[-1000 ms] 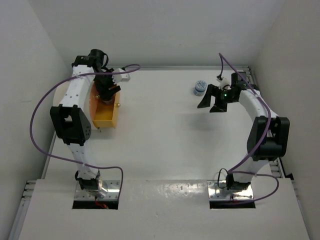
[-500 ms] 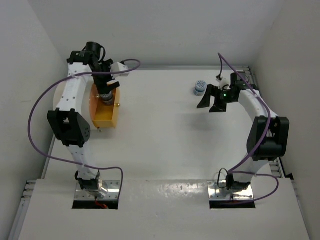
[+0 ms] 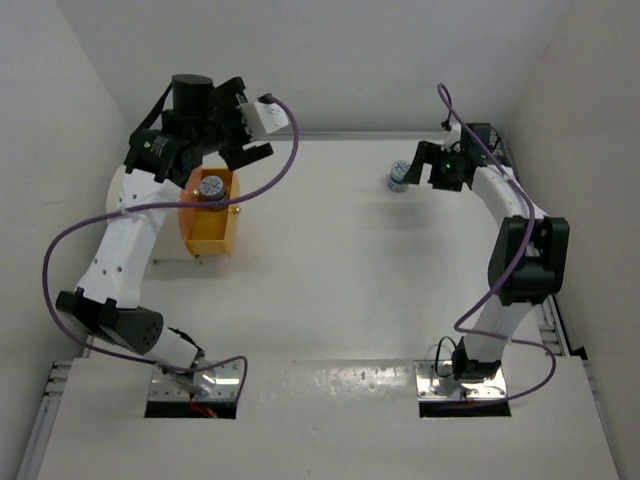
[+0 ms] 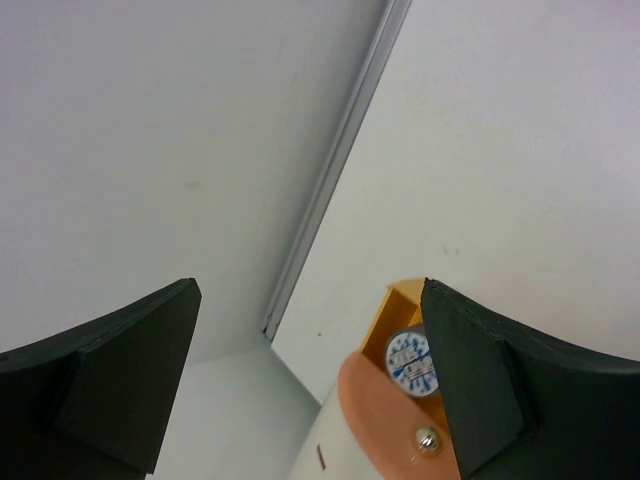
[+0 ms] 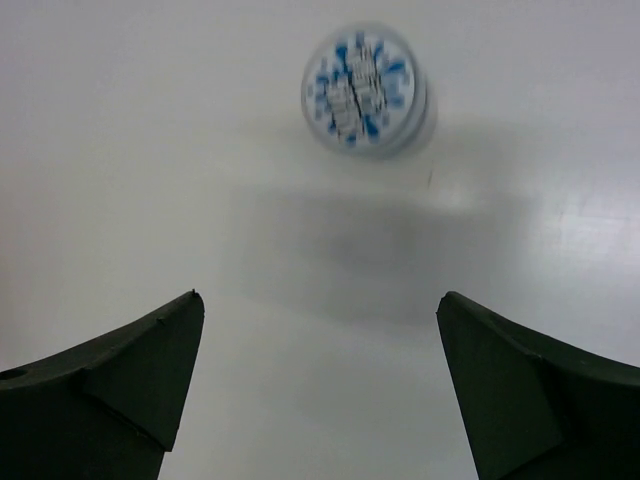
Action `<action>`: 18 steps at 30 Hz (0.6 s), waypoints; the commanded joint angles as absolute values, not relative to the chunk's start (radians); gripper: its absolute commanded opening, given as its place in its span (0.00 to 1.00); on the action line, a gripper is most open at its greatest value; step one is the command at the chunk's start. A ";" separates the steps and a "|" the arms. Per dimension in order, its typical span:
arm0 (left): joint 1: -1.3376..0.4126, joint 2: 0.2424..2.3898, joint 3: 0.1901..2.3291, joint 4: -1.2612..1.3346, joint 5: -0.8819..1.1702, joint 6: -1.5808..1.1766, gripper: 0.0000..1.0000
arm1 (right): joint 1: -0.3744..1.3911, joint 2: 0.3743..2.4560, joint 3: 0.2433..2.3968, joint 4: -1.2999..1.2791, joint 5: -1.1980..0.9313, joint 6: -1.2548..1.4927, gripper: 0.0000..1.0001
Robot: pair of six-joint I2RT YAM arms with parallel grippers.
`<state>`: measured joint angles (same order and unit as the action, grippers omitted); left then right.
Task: Sort the stationery into containers
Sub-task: Place the stationery in the drawer, then move the stationery to the center of the board.
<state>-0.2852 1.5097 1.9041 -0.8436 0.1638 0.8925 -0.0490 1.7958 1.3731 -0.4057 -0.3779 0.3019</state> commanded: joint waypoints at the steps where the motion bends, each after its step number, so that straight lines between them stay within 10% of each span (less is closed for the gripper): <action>1: -0.350 1.502 1.862 -0.765 0.109 0.796 1.00 | 0.023 1.917 1.511 -0.253 -0.247 0.214 0.99; 18: -0.387 1.460 1.700 -0.752 0.040 0.772 1.00 | 0.153 2.139 1.597 -0.104 0.170 0.115 0.99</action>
<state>-0.3874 1.5009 1.7149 -0.7940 0.0509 0.7830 0.1627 2.1887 1.5482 -0.1165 0.1333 0.1135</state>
